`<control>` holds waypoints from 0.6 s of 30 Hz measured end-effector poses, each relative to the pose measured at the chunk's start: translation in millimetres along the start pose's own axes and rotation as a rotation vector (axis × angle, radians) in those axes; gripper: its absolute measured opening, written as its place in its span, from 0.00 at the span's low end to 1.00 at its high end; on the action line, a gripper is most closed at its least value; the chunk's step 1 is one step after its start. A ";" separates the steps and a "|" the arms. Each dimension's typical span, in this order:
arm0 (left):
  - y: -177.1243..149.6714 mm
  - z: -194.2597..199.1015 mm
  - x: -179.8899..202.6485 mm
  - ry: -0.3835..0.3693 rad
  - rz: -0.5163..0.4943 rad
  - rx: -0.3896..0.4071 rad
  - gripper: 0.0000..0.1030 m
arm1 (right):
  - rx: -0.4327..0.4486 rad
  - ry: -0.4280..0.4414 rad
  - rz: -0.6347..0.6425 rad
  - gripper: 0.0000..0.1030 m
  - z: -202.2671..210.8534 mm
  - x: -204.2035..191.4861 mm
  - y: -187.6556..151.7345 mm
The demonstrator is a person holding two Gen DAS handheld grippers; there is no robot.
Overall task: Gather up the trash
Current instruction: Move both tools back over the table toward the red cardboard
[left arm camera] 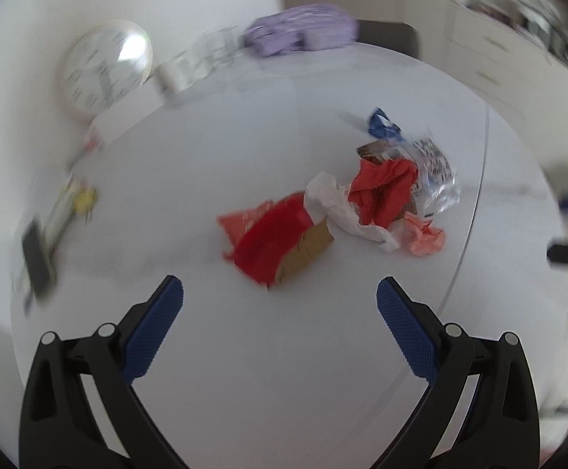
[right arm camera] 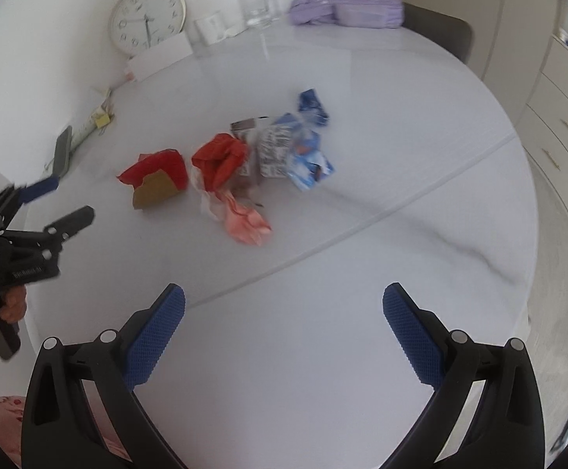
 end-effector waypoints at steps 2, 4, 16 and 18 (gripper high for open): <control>7.3 -12.1 3.3 0.004 -0.147 0.032 0.92 | -0.037 -0.007 0.021 0.98 -12.1 -4.9 12.1; 14.7 -21.3 3.8 -0.007 -0.243 0.052 0.92 | -0.063 -0.015 0.034 0.98 -18.5 -4.3 18.4; 42.2 -95.4 10.7 -0.261 -0.671 0.001 0.92 | -0.150 -0.082 -0.132 0.98 -47.5 8.4 26.8; 40.3 -101.2 13.6 -0.287 -0.696 0.001 0.92 | -0.154 -0.092 -0.172 0.98 -47.1 10.9 21.4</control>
Point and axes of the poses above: each gripper's, at about its wrist camera, not at the fingertips, and z roughly against the way its jaws point, x to its right, y to its top, the point moved 3 cm from there along -z, roughly the way its jaws point, and after that the axes turned 3 degrees about y, right-handed, at the moved point
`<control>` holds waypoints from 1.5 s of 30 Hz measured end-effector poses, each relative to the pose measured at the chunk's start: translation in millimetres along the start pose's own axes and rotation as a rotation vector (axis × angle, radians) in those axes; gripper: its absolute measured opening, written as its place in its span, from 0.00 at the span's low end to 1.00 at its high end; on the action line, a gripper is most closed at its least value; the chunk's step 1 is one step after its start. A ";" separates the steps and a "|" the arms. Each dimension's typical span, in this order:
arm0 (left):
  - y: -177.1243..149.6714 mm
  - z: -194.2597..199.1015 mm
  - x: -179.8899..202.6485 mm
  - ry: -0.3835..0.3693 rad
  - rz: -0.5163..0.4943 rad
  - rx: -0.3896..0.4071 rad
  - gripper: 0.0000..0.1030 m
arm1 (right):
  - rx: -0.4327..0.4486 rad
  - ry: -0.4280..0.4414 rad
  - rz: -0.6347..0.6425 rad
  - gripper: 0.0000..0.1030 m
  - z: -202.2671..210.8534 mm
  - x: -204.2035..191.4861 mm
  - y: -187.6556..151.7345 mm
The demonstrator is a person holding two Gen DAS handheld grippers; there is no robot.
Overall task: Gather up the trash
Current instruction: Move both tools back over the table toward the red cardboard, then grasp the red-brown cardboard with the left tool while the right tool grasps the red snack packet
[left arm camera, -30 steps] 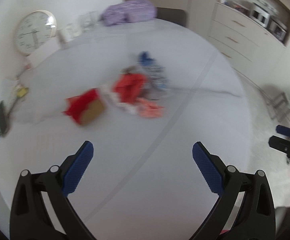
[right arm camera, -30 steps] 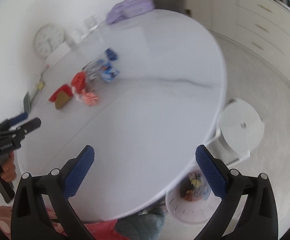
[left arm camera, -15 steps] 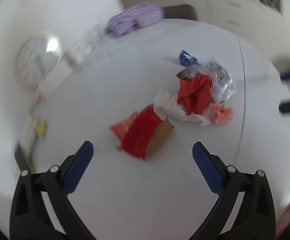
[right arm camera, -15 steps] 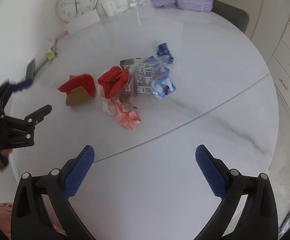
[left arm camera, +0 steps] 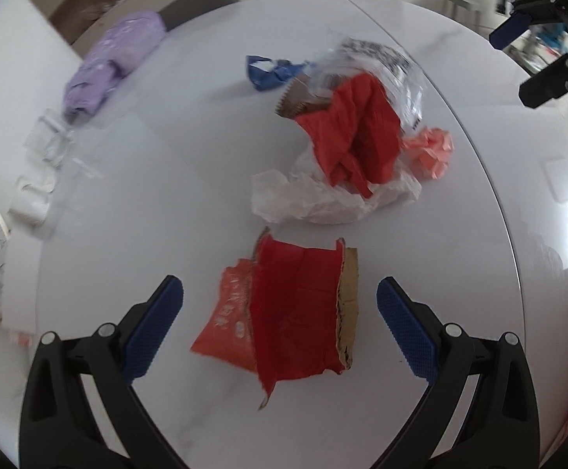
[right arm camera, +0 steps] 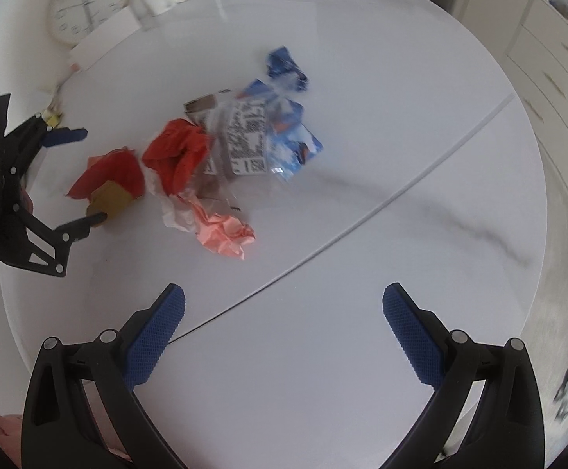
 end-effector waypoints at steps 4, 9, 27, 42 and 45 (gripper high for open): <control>2.5 0.7 11.1 -0.011 -0.047 0.057 0.90 | -0.018 0.001 -0.061 0.98 -3.6 4.2 -11.8; 3.1 -12.6 23.0 -0.069 -0.033 0.015 0.82 | -0.034 -0.009 -0.096 0.98 -6.9 3.0 -24.2; -24.4 -19.5 3.7 -0.147 0.288 -0.020 0.32 | 0.000 0.010 -0.052 0.98 9.2 -21.7 -27.0; -162.1 53.2 -38.3 0.047 0.917 -0.094 0.32 | -0.015 0.250 0.398 0.98 -51.8 -189.2 61.6; -178.0 51.2 -43.6 0.051 0.980 -0.108 0.32 | -0.025 0.231 0.643 0.98 -70.1 -222.5 79.9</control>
Point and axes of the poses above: each gripper's, at about its wrist camera, not at the fingertips, and z roughly against the way its jaws point, x to its right, y to its top, the point moved 3 cm from there along -z, roughly the way its jaws point, and after that the axes turned 3 degrees about y, right-handed, at the moved point
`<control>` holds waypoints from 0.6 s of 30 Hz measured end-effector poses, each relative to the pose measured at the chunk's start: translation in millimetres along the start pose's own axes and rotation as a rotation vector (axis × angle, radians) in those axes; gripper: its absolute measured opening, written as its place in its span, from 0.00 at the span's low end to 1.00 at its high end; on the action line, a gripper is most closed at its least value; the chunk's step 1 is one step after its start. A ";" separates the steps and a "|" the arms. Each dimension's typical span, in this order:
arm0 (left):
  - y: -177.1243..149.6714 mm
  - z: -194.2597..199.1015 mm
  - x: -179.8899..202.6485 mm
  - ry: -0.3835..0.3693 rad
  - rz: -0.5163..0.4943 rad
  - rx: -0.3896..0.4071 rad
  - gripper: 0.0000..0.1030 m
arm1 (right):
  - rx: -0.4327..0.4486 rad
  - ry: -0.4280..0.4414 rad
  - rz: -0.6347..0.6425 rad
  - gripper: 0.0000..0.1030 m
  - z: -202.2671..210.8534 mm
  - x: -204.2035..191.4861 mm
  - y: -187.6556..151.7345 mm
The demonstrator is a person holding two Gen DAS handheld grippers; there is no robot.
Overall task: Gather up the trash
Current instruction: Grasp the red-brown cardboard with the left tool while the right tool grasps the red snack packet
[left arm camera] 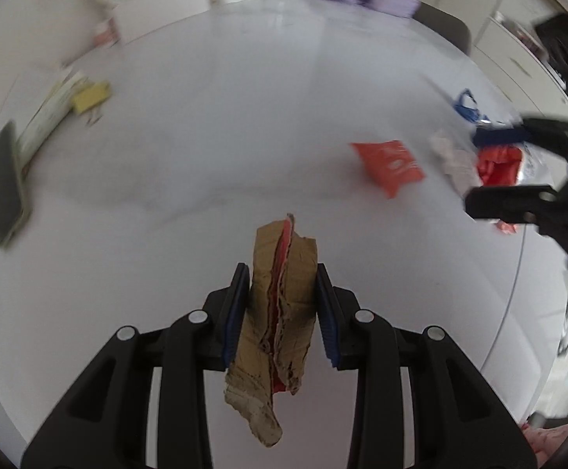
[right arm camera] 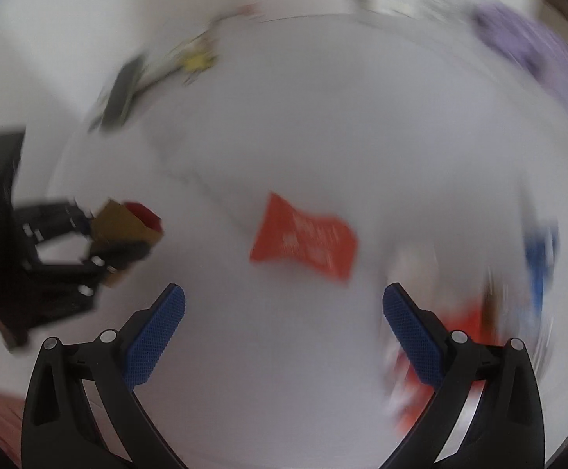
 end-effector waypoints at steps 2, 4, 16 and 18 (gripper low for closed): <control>-4.8 0.1 -6.0 0.003 0.015 0.000 0.32 | -0.047 -0.006 0.185 0.98 -14.6 -5.2 16.3; -5.0 -2.2 -9.0 0.009 0.026 0.008 0.33 | -0.115 -0.038 0.375 0.97 -30.5 -8.7 26.7; 7.5 -20.5 -3.3 -0.020 0.114 0.020 0.33 | -0.341 0.060 0.752 0.62 -82.8 -18.3 52.8; 8.2 -21.7 -3.5 -0.016 0.115 0.021 0.33 | -0.367 0.062 0.771 0.54 -87.1 -19.8 50.4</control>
Point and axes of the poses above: each gripper's, at about its wrist camera, not at the fingertips, and z roughly against the way its jaws point, x to its right, y to its top, the point moved 3 cm from there along -z, roughly the way its jaws point, and after that the axes turned 3 degrees about y, right-handed, at the moved point
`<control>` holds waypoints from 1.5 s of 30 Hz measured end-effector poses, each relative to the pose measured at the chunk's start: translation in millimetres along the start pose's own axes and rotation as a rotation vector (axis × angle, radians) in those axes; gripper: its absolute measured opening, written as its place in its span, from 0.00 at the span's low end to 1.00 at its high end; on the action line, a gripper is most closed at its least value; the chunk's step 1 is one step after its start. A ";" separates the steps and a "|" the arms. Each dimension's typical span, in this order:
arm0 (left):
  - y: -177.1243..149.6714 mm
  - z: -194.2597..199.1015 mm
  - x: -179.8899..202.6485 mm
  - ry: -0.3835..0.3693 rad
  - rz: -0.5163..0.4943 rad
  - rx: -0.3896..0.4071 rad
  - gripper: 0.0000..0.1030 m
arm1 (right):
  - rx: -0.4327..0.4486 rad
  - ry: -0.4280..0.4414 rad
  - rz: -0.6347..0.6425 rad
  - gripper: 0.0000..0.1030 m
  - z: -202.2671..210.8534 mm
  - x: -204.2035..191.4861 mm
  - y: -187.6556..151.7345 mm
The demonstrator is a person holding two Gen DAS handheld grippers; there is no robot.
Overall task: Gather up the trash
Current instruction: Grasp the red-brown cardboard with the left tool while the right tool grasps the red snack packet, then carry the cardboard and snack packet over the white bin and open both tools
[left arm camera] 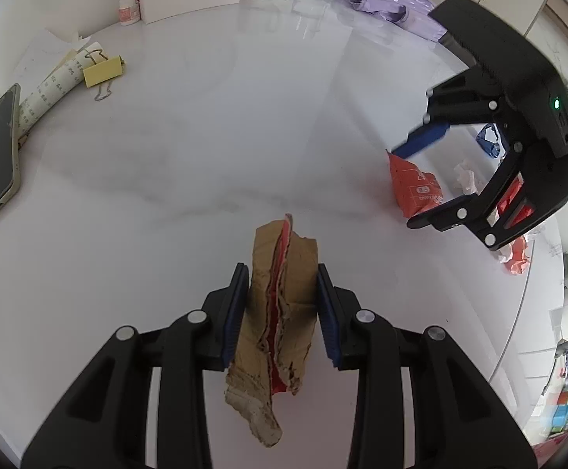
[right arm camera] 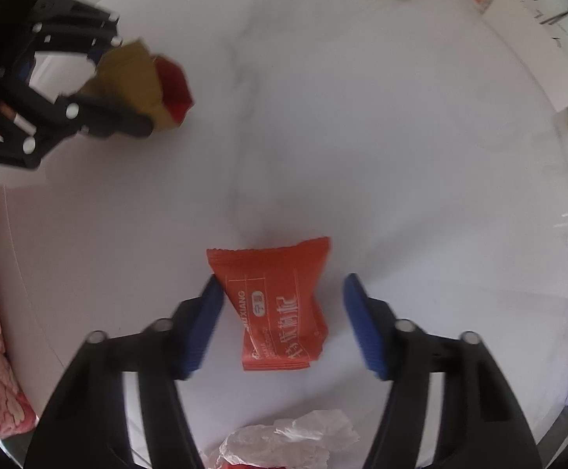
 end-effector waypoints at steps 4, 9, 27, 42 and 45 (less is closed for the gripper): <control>-0.1 -0.3 1.0 0.004 0.004 0.001 0.33 | 0.020 0.024 -0.067 0.33 4.7 2.5 0.8; 0.0 11.3 13.2 0.008 -0.025 0.017 0.33 | 0.168 0.056 -0.363 0.33 26.2 8.5 -18.2; -76.8 107.0 284.9 -0.244 -0.504 -0.023 0.33 | 0.601 -0.071 -1.439 0.33 121.7 -226.5 -360.5; -210.2 123.9 530.2 -0.415 -0.897 -0.097 0.33 | 0.646 -0.216 -1.795 0.34 97.0 -389.2 -574.3; -225.5 123.3 542.5 -0.394 -0.914 -0.110 0.35 | 0.657 -0.219 -1.803 0.34 90.7 -393.8 -583.6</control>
Point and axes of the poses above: each gripper's, at about its wrist camera, not at the fingertips, and z roughly against the way its jaws point, x to its right, y to its top, the point moved 3 cm from there along -z, roughly the way its jaws point, and after that the axes turned 3 degrees about y, right-handed, at the moved point
